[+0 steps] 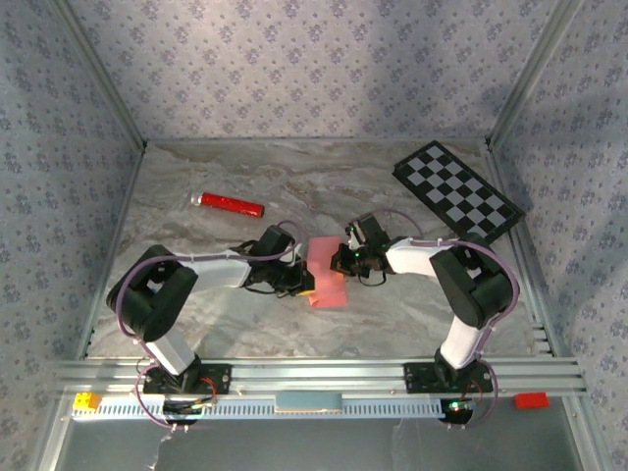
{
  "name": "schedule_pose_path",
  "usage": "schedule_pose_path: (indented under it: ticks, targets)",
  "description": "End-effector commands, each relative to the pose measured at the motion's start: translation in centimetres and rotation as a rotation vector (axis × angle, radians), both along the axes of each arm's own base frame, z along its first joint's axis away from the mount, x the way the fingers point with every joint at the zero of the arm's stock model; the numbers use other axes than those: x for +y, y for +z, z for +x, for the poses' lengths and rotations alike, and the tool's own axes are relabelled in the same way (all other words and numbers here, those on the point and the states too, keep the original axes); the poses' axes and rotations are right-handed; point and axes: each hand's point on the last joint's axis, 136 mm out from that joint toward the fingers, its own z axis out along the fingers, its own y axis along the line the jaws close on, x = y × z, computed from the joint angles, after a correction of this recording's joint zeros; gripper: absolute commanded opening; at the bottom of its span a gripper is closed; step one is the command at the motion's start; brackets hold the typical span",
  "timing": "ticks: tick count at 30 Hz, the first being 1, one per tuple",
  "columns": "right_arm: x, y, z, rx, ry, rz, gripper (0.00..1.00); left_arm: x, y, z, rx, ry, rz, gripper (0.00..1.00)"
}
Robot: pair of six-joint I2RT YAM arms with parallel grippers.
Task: Fold a paper plane with a square sheet of paper (pick it up from the middle)
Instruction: First fold the square sheet of paper in half at the center of the table.
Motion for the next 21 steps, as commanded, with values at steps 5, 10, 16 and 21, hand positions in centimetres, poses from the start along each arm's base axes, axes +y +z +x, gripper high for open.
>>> schedule_pose_path:
  ticks: [5,10,16,21]
  targets:
    - [-4.9,-5.5,-4.2,0.180,-0.045,-0.246,0.00,-0.1,-1.5,-1.1,0.064,-0.020,0.010,0.07]
    - [-5.0,-5.8,-4.3,0.185,-0.044,-0.249,0.00,1.7,-4.0,-2.8,0.118,-0.034,0.102,0.06]
    - [-5.1,-5.9,-4.5,0.185,-0.046,-0.253,0.00,2.0,-3.6,-3.2,0.105,-0.054,0.118,0.06]
    - [-5.1,-5.8,-4.4,0.181,-0.046,-0.251,0.00,0.8,-0.7,-1.8,0.035,-0.046,0.065,0.08]
